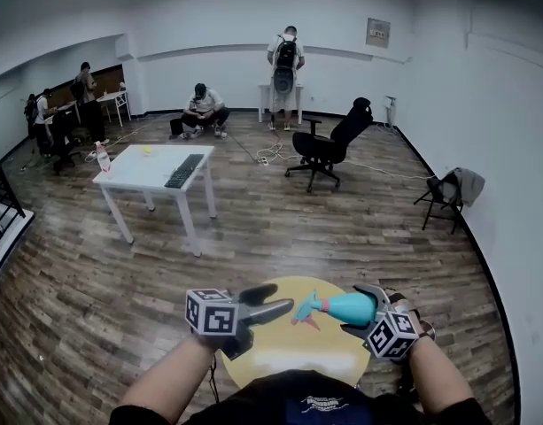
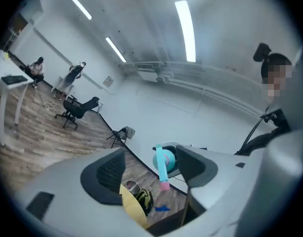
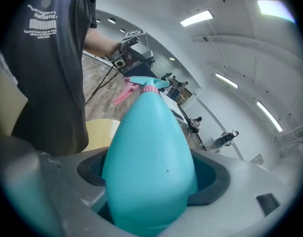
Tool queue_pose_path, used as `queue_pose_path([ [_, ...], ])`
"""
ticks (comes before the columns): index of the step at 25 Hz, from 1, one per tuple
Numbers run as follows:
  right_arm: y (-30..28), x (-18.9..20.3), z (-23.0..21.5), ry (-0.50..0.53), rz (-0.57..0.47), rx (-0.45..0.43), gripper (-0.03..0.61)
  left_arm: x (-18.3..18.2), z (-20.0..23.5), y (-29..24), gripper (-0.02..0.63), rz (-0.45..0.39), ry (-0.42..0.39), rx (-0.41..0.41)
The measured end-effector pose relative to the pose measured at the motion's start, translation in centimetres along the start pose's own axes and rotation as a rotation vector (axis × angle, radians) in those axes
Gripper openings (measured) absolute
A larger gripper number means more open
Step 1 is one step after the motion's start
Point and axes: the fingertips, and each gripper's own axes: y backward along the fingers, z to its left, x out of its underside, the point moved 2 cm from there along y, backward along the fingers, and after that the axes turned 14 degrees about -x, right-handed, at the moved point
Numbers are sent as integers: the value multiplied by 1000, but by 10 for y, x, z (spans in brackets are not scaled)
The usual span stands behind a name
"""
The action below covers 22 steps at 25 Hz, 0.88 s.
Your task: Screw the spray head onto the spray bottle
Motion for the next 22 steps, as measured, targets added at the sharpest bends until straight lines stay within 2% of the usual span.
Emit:
queue_pose_path([
  [2, 1, -6, 3, 38, 14, 10, 445, 6, -1, -2, 353, 30, 34, 18],
  [4, -3, -26, 7, 85, -4, 1, 445, 20, -24, -15, 353, 84, -10, 86],
  [5, -6, -36, 9, 100, -19, -10, 446, 26, -39, -21, 295, 93, -74, 116],
  [6, -8, -41, 10, 104, -35, -26, 445, 28, -53, -25, 176, 83, -175, 125],
  [8, -8, -42, 14, 90, -74, -72, 443, 31, -72, -27, 169, 56, -430, 91],
  [10, -4, -38, 21, 84, -96, -105, 442, 37, -81, -29, 170, 77, -620, 56],
  [12, -3, -35, 21, 90, -98, -113, 442, 40, -83, -32, 172, 100, -705, 43],
  [13, -4, -34, 19, 91, -98, -115, 442, 40, -81, -33, 173, 105, -710, 39],
  [15, -8, -34, 17, 79, -110, -129, 441, 38, -76, -35, 175, 108, -625, 38],
  [18, -9, -31, 9, 39, -126, -130, 443, 25, -59, -32, 185, 70, -368, 23],
  [21, -6, -6, 0, -28, -104, -85, 445, 4, -20, -10, 271, -35, -91, -24],
  [22, -4, 1, 0, -44, -96, -78, 445, 0, -7, -1, 295, -58, -22, -36],
])
